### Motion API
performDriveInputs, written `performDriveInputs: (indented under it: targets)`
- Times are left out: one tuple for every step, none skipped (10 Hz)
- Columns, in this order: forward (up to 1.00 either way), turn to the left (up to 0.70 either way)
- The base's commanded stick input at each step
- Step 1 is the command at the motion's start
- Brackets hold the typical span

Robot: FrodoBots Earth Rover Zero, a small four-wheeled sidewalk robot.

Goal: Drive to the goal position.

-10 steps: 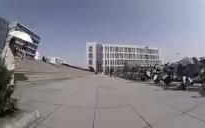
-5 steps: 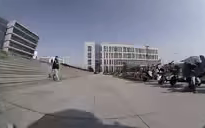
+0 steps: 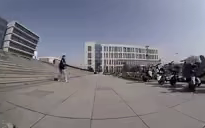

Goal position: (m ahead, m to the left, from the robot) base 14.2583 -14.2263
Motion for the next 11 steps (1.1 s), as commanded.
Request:
performDriveInputs:
  targets:
    - [0.26,0.00]
    - [0.50,0.00]
    - [0.50,0.00]
    - [0.50,0.00]
    - [0.50,0.00]
    - [0.50,0.00]
    - [0.50,0.00]
    - [0.50,0.00]
    - [0.50,0.01]
    - [0.50,0.02]
    - [0.50,0.00]
